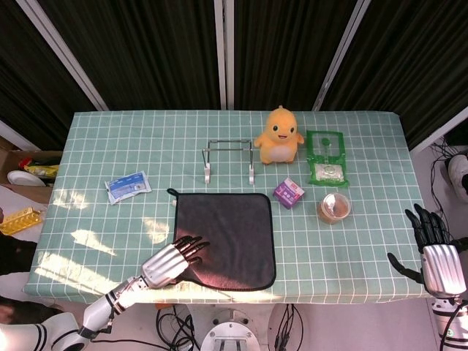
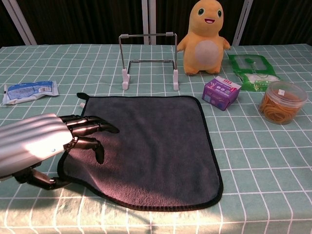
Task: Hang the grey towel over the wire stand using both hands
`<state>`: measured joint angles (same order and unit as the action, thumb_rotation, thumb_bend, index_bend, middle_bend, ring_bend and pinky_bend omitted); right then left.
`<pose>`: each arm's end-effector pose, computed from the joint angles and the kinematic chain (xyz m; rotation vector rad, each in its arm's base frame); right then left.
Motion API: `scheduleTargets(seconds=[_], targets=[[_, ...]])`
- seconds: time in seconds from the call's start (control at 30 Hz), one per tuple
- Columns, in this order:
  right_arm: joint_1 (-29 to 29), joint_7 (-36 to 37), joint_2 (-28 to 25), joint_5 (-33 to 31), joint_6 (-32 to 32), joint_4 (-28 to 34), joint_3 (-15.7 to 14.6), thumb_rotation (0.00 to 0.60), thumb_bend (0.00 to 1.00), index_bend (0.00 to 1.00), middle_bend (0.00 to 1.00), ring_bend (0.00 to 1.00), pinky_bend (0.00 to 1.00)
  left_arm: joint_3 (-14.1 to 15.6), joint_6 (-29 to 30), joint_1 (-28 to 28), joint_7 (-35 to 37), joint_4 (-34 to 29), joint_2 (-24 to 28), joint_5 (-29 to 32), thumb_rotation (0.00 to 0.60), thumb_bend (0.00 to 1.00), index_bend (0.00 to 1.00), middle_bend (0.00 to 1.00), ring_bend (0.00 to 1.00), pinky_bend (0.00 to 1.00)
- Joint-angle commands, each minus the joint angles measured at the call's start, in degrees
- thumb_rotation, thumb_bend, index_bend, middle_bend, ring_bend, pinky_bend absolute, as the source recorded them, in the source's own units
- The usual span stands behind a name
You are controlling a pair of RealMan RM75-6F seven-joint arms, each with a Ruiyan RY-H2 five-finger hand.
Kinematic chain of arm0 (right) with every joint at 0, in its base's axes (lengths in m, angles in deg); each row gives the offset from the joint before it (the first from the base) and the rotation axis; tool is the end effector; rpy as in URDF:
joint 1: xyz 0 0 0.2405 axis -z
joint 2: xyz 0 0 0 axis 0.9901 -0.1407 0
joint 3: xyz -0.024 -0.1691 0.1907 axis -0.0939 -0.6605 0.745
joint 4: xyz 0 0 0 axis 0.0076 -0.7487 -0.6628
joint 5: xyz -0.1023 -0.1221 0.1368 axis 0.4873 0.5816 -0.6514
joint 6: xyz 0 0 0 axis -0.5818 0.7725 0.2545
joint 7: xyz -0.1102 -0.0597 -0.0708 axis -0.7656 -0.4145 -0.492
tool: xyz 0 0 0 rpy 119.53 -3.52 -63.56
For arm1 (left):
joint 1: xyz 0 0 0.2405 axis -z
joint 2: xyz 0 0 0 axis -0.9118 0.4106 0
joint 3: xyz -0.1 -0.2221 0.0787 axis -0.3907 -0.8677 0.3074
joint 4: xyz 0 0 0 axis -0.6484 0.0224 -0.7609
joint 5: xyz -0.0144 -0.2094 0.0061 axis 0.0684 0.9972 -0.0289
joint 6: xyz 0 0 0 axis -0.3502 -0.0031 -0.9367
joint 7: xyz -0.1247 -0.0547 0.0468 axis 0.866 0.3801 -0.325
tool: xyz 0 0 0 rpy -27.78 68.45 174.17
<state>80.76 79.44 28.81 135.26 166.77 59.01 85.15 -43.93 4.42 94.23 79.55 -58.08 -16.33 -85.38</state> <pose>-0.3178 -0.1553 0.1456 1.3554 -0.8948 1.1131 -0.1857 0.1968 -0.0362 -2.2868 -0.7137 -1.1131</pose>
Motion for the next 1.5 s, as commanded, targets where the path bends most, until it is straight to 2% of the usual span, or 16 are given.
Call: scheduleTargets(seconds=[0.03, 0.47, 0.6, 0.73, 1.07, 1.5], targets=[[-0.05, 0.01, 0.13, -0.01, -0.13, -0.13, -0.05, 0.6, 0.18, 0.0, 0.0, 0.0, 0.0, -0.13, 0.67, -0.04, 0.68, 0.53, -0.48, -0.28, 0.6, 0.43, 0.42, 0.1, 0.06, 0.18], [-0.35, -0.01, 0.69, -0.09, -1.34, -0.93, -0.53, 0.6, 0.18, 0.0, 0.0, 0.0, 0.0, -0.26, 2.3, -0.2, 3.25, 1.9, -1.73, -0.19, 0.6, 0.47, 0.59, 0.12, 0.06, 0.18], [-1.09, -1.32, 1.73, 0.89, -3.65, -1.45, -1.89, 0.6, 0.18, 0.0, 0.0, 0.0, 0.0, -0.59, 2.73, -0.3, 4.19, 1.07, -1.87, 0.34, 0.6, 0.48, 0.68, 0.14, 0.08, 0.19], [-2.39, -3.52, 3.31, 2.42, -7.3, -1.75, -3.84, 0.6, 0.18, 0.0, 0.0, 0.0, 0.0, -1.44, 2.9, -0.08, 3.42, -0.38, -1.55, 0.77, 0.6, 0.48, 0.71, 0.16, 0.08, 0.19], [-6.57, -9.64, 7.48, 7.13, -15.34, 0.08, -7.58, 0.6, 0.18, 0.0, 0.0, 0.0, 0.0, -5.36, 1.43, 1.32, -1.27, -6.4, -0.31, 3.61, 0.6, 0.48, 0.75, 0.18, 0.1, 0.21], [-13.2, -15.61, 12.61, 10.76, -23.41, 5.97, -8.0, 0.6, 0.15, 0.0, 0.0, 0.0, 0.0, -12.02, -2.54, 3.86, -8.83, -15.3, 1.21, 11.24, 0.6, 0.48, 0.76, 0.19, 0.1, 0.21]])
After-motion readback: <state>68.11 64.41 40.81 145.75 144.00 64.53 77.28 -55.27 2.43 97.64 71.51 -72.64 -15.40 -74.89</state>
